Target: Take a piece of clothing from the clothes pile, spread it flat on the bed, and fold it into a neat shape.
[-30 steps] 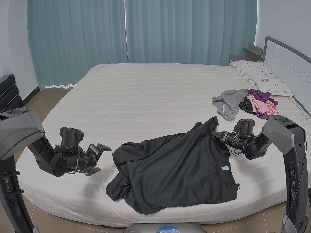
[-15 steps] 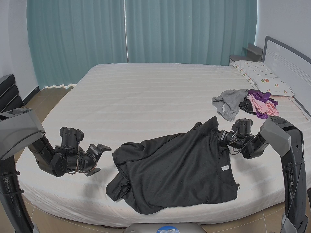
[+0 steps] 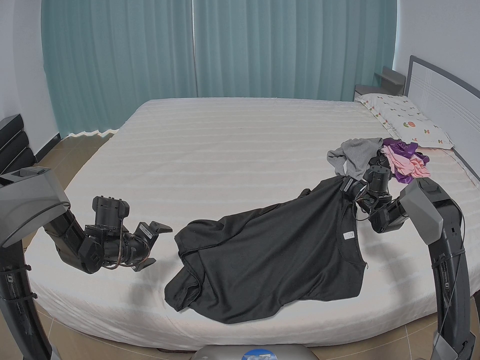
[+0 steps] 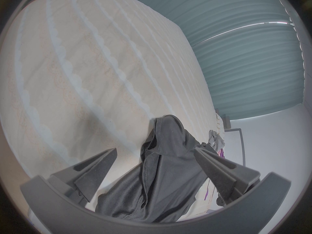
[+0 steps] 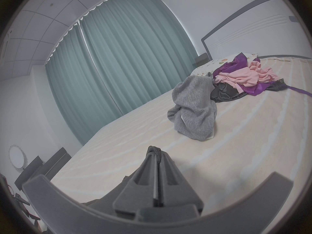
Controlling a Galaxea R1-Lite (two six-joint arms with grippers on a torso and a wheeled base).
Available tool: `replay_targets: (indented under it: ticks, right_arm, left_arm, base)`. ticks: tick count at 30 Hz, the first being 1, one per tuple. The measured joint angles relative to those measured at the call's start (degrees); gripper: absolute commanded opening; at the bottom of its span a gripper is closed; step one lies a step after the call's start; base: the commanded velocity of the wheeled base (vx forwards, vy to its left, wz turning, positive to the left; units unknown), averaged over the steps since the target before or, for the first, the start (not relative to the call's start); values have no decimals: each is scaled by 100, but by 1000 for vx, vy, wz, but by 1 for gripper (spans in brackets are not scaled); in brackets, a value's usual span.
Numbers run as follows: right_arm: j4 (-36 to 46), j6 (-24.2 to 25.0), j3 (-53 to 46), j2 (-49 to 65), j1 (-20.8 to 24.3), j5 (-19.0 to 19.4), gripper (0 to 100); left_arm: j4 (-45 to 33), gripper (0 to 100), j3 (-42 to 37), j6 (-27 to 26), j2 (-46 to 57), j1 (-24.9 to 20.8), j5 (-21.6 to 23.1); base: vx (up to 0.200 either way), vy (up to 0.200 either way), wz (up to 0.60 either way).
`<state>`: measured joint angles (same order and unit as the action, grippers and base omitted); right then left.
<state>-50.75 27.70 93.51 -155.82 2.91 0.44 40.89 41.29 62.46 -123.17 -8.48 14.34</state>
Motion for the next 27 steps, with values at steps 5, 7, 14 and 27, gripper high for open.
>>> replay_targets:
  ticks: [5,7,14,27]
  right_arm:
    - [-2,18,419,-208,15,-167,0]
    - [-5,20,627,-276,15,-279,0]
    - [39,-2,800,-451,9,-369,100]
    - [-95,119,-936,152,-77,235,100]
  left_arm:
    - [46,100,-13,0,-15,-13,-9]
    - [46,100,-15,0,-22,-17,-22]
    - [50,100,-15,0,-37,-28,-35]
    - [49,100,41,-1,-67,-33,-35]
  base:
    - [0,0,0]
    - [0,0,0]
    - [0,0,0]
    - [0,0,0]
